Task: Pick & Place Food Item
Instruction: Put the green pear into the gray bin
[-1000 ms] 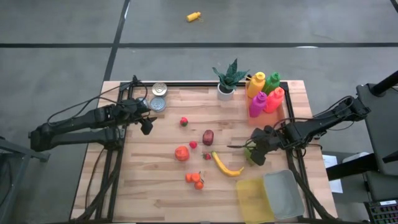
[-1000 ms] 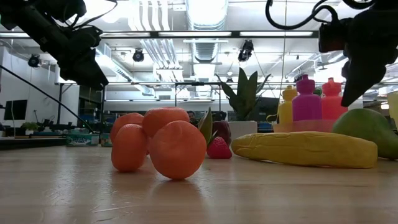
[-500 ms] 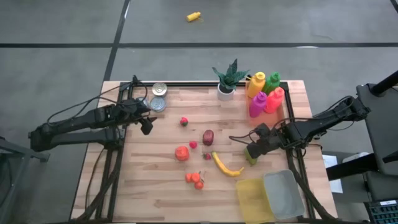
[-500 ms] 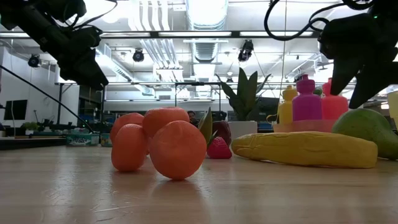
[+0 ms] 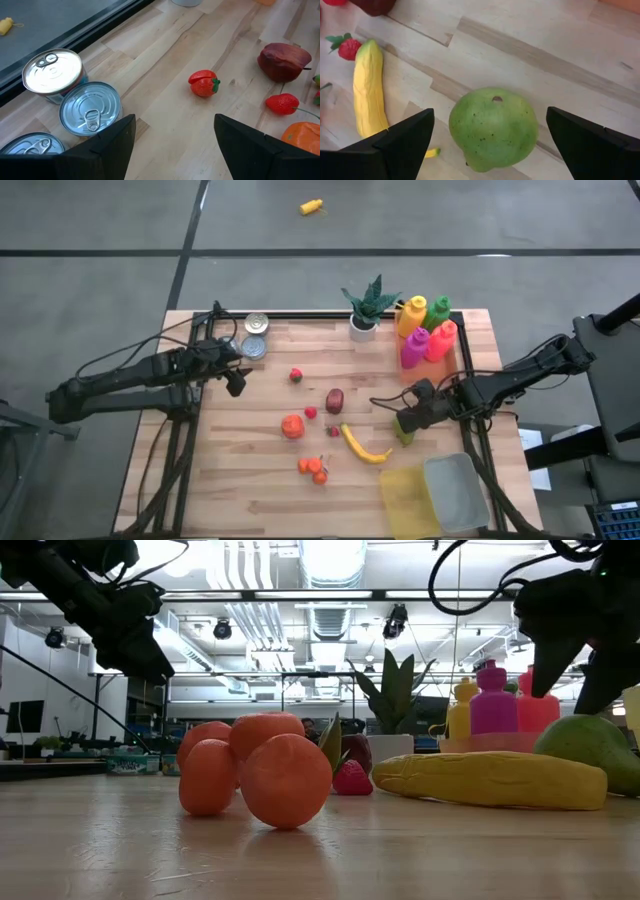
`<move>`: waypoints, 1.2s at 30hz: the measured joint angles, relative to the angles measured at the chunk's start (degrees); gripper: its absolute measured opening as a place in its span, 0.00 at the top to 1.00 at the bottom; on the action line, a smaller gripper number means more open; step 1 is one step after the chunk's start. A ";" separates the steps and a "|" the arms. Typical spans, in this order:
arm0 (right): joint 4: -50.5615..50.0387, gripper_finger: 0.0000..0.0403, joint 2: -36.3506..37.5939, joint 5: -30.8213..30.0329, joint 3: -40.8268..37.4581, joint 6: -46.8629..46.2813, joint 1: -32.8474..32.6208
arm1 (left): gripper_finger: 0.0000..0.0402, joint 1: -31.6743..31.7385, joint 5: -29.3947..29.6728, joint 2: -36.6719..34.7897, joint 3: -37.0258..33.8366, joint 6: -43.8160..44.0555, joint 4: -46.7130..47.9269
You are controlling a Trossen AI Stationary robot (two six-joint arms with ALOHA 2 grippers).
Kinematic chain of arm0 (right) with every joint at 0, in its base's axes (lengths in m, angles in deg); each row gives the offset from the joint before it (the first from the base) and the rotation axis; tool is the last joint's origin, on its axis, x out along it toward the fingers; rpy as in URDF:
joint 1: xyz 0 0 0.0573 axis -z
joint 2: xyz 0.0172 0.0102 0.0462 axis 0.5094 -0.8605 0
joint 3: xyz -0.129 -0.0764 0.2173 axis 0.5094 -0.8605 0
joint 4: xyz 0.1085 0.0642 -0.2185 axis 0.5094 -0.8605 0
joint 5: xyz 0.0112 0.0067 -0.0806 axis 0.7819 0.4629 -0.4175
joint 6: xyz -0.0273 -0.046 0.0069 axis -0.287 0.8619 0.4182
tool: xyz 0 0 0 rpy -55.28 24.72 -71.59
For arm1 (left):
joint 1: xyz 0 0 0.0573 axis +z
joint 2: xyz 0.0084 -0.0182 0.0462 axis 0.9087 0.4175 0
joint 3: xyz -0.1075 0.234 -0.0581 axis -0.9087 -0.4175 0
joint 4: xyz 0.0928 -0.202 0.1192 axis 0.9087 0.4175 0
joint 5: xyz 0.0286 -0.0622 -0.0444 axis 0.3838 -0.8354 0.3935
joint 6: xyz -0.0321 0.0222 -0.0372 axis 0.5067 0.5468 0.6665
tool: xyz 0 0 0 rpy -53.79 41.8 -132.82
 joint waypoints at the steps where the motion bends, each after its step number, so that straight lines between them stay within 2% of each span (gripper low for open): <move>1: 0.23 0.05 0.00 0.60 -0.21 0.03 0.00 | 0.31 0.00 0.00 0.01 0.00 0.00 0.02; 10: 2.35 0.05 0.00 1.97 -0.58 4.61 -1.52 | 0.31 -0.01 -0.01 0.02 0.00 0.00 0.02; 21: 4.00 0.05 0.00 1.90 -0.70 19.52 -2.58 | 0.31 0.01 0.00 0.02 0.00 0.00 0.01; 27: 5.98 0.05 0.00 1.77 -1.75 32.18 -4.14 | 0.31 0.01 -0.01 0.00 0.01 0.00 0.02; 31: 7.43 0.05 0.00 1.47 -2.30 33.59 -5.41 | 0.31 0.00 0.01 0.01 0.00 0.00 0.01; 36: 8.23 0.05 0.00 -3.02 -3.46 34.33 -7.24 | 0.31 -0.02 -0.02 0.02 0.00 0.00 0.02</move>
